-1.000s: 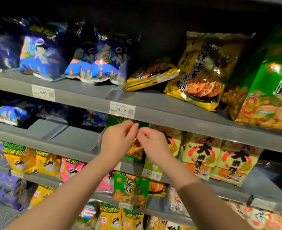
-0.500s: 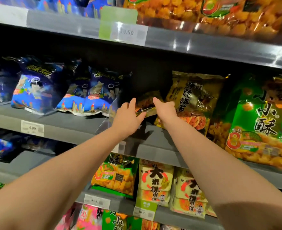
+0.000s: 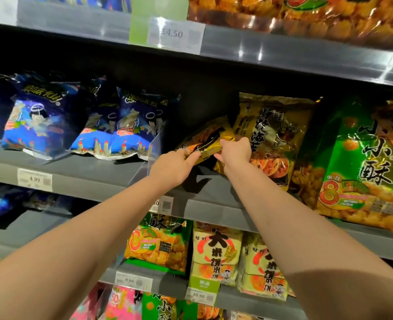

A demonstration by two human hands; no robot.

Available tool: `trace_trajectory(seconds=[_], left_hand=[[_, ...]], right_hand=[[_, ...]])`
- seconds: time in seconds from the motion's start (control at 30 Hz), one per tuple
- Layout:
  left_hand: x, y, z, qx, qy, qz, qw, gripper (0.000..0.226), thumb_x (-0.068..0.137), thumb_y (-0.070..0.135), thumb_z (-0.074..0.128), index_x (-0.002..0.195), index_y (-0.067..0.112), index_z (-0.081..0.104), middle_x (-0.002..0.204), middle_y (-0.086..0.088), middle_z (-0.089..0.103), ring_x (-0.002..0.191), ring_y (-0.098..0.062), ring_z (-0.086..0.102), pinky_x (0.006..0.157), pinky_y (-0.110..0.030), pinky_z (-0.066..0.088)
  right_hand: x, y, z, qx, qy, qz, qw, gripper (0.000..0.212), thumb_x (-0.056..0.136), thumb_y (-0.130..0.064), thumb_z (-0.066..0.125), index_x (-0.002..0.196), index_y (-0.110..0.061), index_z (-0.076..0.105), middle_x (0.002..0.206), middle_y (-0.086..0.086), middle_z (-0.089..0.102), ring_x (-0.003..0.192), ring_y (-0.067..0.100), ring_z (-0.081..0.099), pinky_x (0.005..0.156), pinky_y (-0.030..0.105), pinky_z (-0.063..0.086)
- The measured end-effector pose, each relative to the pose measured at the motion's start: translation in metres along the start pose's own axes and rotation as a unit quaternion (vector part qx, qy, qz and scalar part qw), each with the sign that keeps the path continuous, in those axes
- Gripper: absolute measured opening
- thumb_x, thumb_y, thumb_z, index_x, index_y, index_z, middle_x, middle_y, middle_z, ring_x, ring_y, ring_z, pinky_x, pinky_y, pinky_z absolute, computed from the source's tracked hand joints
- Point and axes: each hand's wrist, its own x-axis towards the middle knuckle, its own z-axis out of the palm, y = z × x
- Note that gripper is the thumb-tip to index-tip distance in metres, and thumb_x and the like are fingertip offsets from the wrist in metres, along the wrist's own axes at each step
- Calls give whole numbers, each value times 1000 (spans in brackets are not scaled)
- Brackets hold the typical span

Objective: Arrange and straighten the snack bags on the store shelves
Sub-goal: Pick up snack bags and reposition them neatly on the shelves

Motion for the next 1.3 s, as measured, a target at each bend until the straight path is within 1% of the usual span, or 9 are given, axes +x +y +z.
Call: trace_trajectory(seconds=[0.1, 0.17, 0.3, 0.43, 0.6, 0.77, 0.9, 1.03, 1.3], left_hand=[[-1, 2, -2, -47, 26, -42, 998, 39, 100, 27, 29, 136, 14, 31, 120, -19, 50, 106, -36, 51, 82, -40, 42], [-6, 5, -3, -56, 25, -53, 997, 44, 99, 16, 29, 142, 19, 18, 121, -21, 47, 107, -39, 50, 82, -41, 43], [-17, 14, -5, -35, -37, -69, 996, 45, 101, 34, 19, 135, 8, 35, 129, -23, 46, 115, -39, 47, 95, -45, 37], [-29, 23, -6, -45, -68, -80, 993, 61, 96, 51, 22, 133, 4, 37, 130, -21, 47, 118, -36, 45, 94, -40, 35], [-36, 17, -3, -9, -47, -84, 995, 60, 93, 51, 37, 135, 8, 34, 130, -21, 48, 115, -36, 47, 81, -33, 37], [-37, 9, -9, -50, -7, -119, 992, 68, 86, 46, 58, 135, 8, 30, 126, -18, 52, 113, -35, 50, 81, -38, 42], [-34, 5, -12, -69, -19, -126, 989, 83, 81, 47, 64, 141, 10, 22, 137, -16, 45, 123, -35, 43, 93, -41, 40], [-34, 12, -9, -118, -33, -108, 987, 90, 79, 45, 67, 145, 14, 15, 144, -14, 37, 128, -34, 40, 99, -43, 38], [-35, 51, 15, -222, -6, -39, 974, 90, 77, 36, 71, 146, 26, 14, 132, -8, 51, 117, -29, 51, 98, -44, 43]], right_hand=[[-7, 0, -13, 5, 8, -55, 998, 16, 91, -7, 55, 106, -14, 52, 93, 3, 56, 72, 12, 57, 71, 31, 58], [-14, -1, -20, 4, 12, -82, 997, 11, 90, -7, 54, 94, -18, 54, 85, -1, 58, 76, 15, 60, 72, 35, 59], [-28, -2, -34, 48, -3, -115, 992, 23, 90, -6, 52, 79, -26, 52, 82, -3, 58, 90, 23, 64, 73, 39, 59], [-36, 3, -44, 71, -21, -108, 991, 26, 91, -2, 49, 81, -26, 51, 88, 1, 61, 86, 22, 63, 77, 45, 57], [-38, 7, -54, 69, -45, -27, 996, 21, 92, 0, 48, 100, -19, 49, 99, 8, 59, 90, 22, 61, 72, 35, 57], [-40, 10, -63, 43, -87, 6, 995, 40, 89, 0, 49, 119, -27, 48, 110, 5, 57, 101, 25, 61, 75, 37, 57], [-44, 9, -67, 30, -108, -27, 993, 36, 86, 0, 48, 103, -30, 59, 108, 6, 66, 100, 25, 63, 84, 45, 55], [-50, 4, -79, 13, -105, -92, 990, 40, 82, 2, 49, 88, -37, 57, 100, 6, 66, 96, 28, 65, 81, 50, 55], [-60, -7, -134, -49, -51, -178, 981, 40, 77, 5, 52, 101, -27, 54, 94, 0, 62, 87, 27, 62, 80, 50, 53]])
